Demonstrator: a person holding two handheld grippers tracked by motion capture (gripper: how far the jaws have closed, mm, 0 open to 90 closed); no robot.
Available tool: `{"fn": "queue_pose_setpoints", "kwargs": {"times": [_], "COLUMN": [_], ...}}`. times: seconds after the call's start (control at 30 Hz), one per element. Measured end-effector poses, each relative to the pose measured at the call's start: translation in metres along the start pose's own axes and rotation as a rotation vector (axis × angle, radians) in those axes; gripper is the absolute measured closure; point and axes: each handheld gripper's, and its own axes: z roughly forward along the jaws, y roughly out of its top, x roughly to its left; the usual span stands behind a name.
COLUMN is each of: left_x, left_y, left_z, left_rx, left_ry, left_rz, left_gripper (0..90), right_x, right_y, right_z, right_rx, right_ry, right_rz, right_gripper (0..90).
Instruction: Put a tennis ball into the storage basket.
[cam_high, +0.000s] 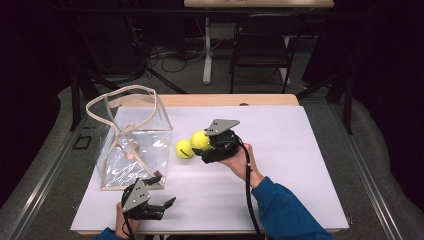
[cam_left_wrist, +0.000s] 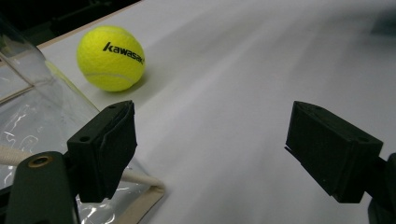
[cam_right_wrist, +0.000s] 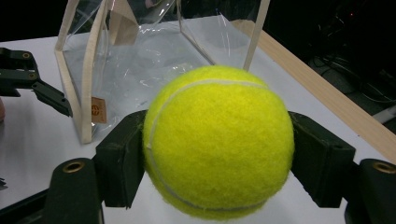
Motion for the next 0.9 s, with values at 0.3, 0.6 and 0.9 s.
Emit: {"fn": "queue_pose_setpoints", "kwargs": {"times": [0.3, 0.6, 0.9], "left_x": [0.000, 0.000, 0.000], "left_y": [0.000, 0.000, 0.000], "left_z": [0.000, 0.000, 0.000], "left_rx": [-0.003, -0.001, -0.003], "left_ry": [-0.001, -0.002, 0.000], "left_rz": [-0.001, 0.000, -0.001], "left_gripper": [16.1, 16.1, 16.1], "right_x": [-0.002, -0.005, -0.008], "right_y": [0.008, 0.014, 0.025], "right_z": [0.001, 0.003, 0.006], "right_rx": [-0.003, 0.004, 0.002], "right_ry": [-0.006, -0.012, -0.009], "right_rz": [-0.013, -0.017, -0.030], "right_gripper": [26.4, 26.3, 26.3]}}
